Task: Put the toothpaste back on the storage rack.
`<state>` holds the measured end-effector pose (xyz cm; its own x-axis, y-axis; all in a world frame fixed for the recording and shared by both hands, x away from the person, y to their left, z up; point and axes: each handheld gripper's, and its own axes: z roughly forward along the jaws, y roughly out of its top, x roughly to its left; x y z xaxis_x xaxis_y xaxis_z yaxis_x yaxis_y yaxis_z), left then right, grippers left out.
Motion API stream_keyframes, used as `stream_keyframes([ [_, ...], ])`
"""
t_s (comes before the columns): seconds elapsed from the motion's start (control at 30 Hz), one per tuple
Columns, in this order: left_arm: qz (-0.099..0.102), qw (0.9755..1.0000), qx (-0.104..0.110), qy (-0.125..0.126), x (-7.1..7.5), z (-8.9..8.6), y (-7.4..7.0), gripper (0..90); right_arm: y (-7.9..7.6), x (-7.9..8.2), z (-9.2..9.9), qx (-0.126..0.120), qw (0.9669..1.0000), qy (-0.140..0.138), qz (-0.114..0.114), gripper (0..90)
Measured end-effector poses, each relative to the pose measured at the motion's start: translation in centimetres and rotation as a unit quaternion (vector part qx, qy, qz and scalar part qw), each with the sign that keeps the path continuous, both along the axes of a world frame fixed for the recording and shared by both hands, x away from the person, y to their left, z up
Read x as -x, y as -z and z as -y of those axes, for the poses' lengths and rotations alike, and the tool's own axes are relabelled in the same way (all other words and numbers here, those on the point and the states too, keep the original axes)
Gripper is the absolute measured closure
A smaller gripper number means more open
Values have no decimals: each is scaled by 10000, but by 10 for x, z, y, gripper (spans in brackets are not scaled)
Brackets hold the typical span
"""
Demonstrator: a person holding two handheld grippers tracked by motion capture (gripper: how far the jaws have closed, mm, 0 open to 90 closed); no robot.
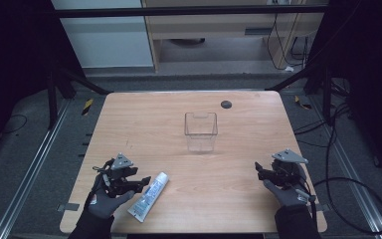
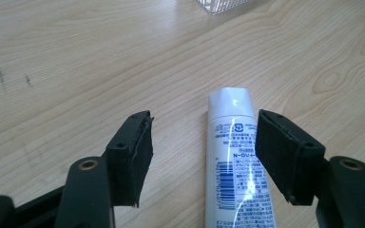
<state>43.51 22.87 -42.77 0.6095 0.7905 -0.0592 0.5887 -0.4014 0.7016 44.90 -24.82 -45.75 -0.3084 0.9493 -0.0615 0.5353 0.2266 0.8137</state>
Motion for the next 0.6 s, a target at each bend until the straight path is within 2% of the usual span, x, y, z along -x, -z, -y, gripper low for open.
stream_keyframes([
  [0.27,-135,9997,-108,178,-2,12,-1,365,0,-1,-1,-5,10000,-20,-33,238],
  [0.6,-227,9991,-220,273,-2,20,0,365,0,-1,-2,17,10000,-44,-48,240],
])
